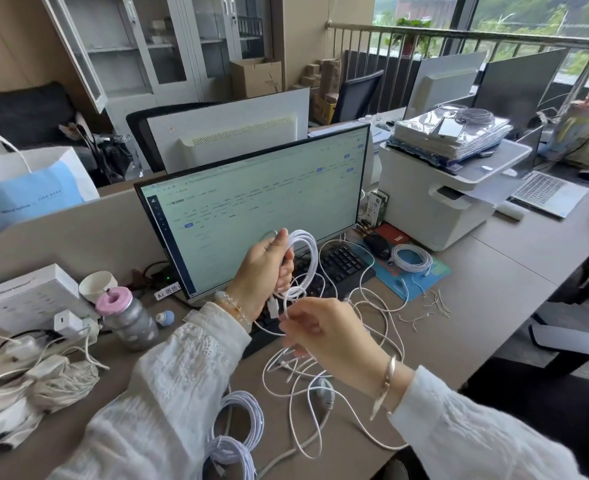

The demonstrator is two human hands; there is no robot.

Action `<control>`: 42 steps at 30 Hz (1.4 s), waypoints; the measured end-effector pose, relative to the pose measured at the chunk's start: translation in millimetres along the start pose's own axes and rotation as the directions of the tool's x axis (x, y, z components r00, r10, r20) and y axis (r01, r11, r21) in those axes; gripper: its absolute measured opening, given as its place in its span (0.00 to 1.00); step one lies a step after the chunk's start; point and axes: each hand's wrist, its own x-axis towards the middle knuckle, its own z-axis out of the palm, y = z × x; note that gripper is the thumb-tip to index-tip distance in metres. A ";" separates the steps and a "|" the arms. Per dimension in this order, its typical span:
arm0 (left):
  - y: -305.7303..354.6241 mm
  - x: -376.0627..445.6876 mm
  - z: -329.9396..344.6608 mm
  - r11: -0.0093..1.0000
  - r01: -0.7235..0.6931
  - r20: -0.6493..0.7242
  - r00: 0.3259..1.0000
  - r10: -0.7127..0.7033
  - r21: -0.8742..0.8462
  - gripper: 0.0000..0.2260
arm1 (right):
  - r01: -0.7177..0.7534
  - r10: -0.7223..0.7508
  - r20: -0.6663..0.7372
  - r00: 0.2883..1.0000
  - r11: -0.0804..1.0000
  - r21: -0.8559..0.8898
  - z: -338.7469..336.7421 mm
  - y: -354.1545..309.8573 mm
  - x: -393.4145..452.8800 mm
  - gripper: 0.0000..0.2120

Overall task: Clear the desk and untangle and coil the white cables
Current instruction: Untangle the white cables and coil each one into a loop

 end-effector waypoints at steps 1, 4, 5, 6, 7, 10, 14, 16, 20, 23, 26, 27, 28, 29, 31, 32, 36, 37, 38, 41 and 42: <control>-2.5 0.2 0.7 0.997 -0.033 -0.015 0.999 0.034 0.068 0.17 | -0.030 0.030 0.012 0.999 1.000 -0.007 -3.7 -4.9 0.7 0.08; -9.8 0.4 3.2 0.962 -0.102 -0.049 0.992 0.118 0.253 0.17 | -0.087 0.089 0.048 0.995 0.995 -0.050 -14.5 -17.2 4.7 0.10; -11.0 -0.3 4.1 0.954 -0.110 -0.058 0.990 0.131 0.280 0.17 | -0.117 0.119 0.044 0.992 0.992 -0.038 -17.5 -19.0 6.2 0.10; -11.3 -1.0 3.9 0.957 -0.107 -0.071 0.989 0.131 0.270 0.17 | -0.158 0.158 0.034 0.987 0.987 -0.008 -21.1 -19.6 7.4 0.09; -10.9 -1.6 2.6 0.970 -0.095 -0.092 0.989 0.118 0.223 0.17 | -0.206 0.206 0.015 0.978 0.978 0.043 -24.6 -17.8 8.9 0.08; -7.8 -0.6 -9.9 1.000 -0.013 -0.129 0.992 0.015 0.021 0.17 | -0.292 0.319 -0.070 0.945 0.921 0.257 -39.9 -5.3 10.7 0.07; -4.6 1.1 -33.2 0.913 0.303 0.152 0.951 -0.270 -0.273 0.17 | -0.208 0.293 -0.179 0.939 0.900 0.383 -68.5 14.5 10.2 0.12; -4.6 -2.4 -40.0 0.861 0.458 0.342 0.863 -0.371 -0.221 0.18 | -0.180 0.233 -0.224 0.946 0.956 0.233 -81.0 27.3 11.0 0.14; -3.0 -11.6 -42.5 0.889 0.457 0.594 0.712 -0.375 0.013 0.18 | -0.108 0.081 -0.297 0.951 0.991 -0.075 -100.8 51.5 13.8 0.17; 11.4 -22.5 -30.7 0.954 0.280 0.667 0.691 -0.280 0.111 0.10 | -0.032 0.002 -0.290 0.957 0.995 -0.098 -106.1 57.0 17.0 0.15; 25.6 -33.1 -11.1 0.911 -0.001 0.616 0.737 -0.278 0.412 0.09 | 0.046 -0.061 -0.209 0.976 0.996 -0.075 -102.4 50.4 20.0 0.17; 28.4 -35.3 -4.6 0.858 -0.091 0.604 0.748 -0.276 0.505 0.10 | 0.059 -0.067 -0.162 0.985 0.997 -0.052 -99.6 45.4 20.7 0.19; 29.6 -36.7 1.1 0.804 -0.163 0.598 0.754 -0.273 0.572 0.10 | 0.069 -0.070 -0.110 0.991 0.998 -0.009 -96.6 40.8 21.8 0.20; 30.9 -38.4 6.2 0.768 -0.207 0.595 0.759 -0.265 0.606 0.11 | 0.077 -0.074 -0.058 0.996 0.996 0.051 -93.4 35.1 22.5 0.20; 29.9 -39.2 13.1 0.753 -0.225 0.573 0.785 -0.237 0.619 0.10 | 0.074 -0.083 0.044 0.996 0.982 0.176 -85.4 24.2 22.9 0.14; 29.0 -38.5 14.0 0.755 -0.213 0.544 0.810 -0.218 0.620 0.11 | 0.064 -0.086 0.092 0.992 0.974 0.217 -81.4 20.2 22.9 0.11; 19.8 -31.6 7.0 0.820 -0.045 0.354 0.914 -0.197 0.571 0.09 | 0.040 -0.060 0.222 0.973 0.994 0.097 -72.5 15.0 20.5 0.16; 16.0 -30.7 4.8 0.829 -0.001 0.301 0.932 -0.202 0.559 0.08 | 0.069 -0.076 0.228 0.971 0.997 0.037 -71.5 13.2 20.0 0.19; 11.7 -29.9 3.0 0.831 0.025 0.259 0.945 -0.201 0.556 0.06 | 0.097 -0.093 0.236 0.967 0.995 -0.004 -71.0 12.0 20.3 0.20; -0.8 -29.7 -1.8 0.842 0.106 0.120 0.973 -0.198 0.530 0.05 | 0.133 -0.110 0.279 0.954 0.989 -0.067 -66.7 15.7 28.8 0.12; -5.2 -28.6 -3.7 0.851 0.127 0.071 0.979 -0.189 0.510 0.07 | 0.146 -0.115 0.292 0.949 0.986 -0.086 -64.8 18.6 32.9 0.09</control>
